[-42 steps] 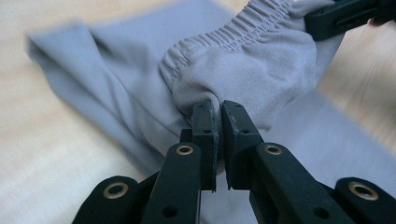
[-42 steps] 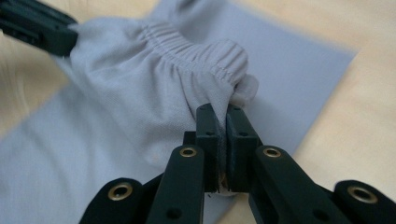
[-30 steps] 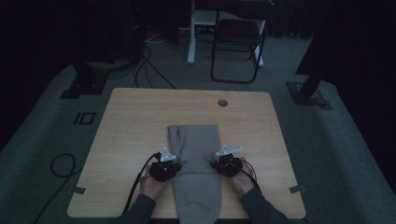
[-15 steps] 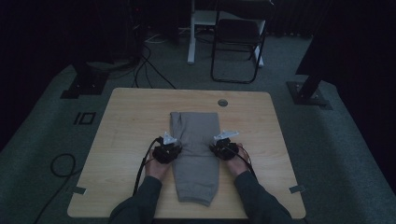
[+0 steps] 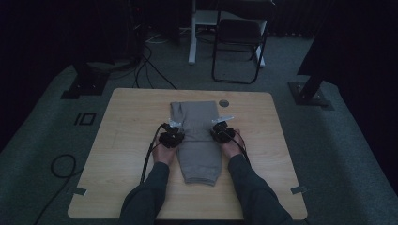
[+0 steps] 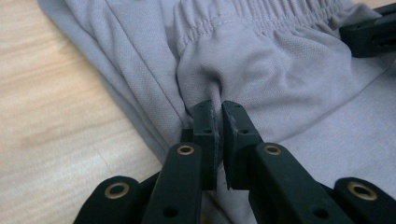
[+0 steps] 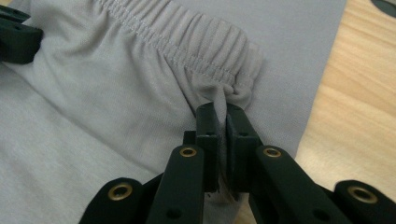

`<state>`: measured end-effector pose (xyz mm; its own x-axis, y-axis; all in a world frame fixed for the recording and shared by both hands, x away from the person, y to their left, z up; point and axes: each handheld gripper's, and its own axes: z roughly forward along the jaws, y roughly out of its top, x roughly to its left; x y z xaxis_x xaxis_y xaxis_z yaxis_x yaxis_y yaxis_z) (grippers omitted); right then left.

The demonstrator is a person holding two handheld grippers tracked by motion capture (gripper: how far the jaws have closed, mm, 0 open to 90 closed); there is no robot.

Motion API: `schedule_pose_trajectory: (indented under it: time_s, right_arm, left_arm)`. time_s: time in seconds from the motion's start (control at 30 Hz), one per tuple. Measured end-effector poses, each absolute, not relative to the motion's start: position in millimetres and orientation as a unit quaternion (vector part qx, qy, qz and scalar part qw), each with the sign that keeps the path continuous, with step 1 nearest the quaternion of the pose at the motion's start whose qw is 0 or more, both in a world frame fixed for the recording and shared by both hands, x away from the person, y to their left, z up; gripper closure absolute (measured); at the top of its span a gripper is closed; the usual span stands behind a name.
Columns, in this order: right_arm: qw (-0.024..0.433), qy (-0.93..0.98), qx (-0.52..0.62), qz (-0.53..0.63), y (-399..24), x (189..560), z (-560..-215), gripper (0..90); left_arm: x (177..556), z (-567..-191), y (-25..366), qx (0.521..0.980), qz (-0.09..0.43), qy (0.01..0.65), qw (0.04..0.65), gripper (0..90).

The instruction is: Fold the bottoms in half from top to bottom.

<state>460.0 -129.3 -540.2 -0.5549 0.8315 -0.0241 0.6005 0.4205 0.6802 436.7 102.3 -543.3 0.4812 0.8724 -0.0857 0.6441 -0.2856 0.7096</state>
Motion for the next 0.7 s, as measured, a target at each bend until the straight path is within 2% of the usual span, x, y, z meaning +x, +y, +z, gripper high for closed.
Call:
schedule_pose_trajectory:
  time_s: [0.27,0.47,0.6,0.7]
  right_arm:
    - [0.214,0.808,0.42,0.353,-142.0,450.9,-500.8,86.7]
    - [0.271,0.786,0.397,0.388,-151.4,438.9,-450.3,87.3]
    - [0.272,0.78,0.387,0.41,-158.3,426.0,-435.9,87.3]
    - [0.258,0.788,0.378,0.412,-161.5,410.9,-442.3,87.3]
  left_arm:
    - [434.3,-498.3,113.5,0.778,0.178,0.451,0.399,85.9]
    - [419.3,-442.7,112.0,0.764,0.208,0.413,0.45,86.3]
    - [404.9,-434.9,112.5,0.768,0.213,0.395,0.457,86.2]
    - [393.3,-443.9,114.9,0.778,0.207,0.388,0.449,86.0]
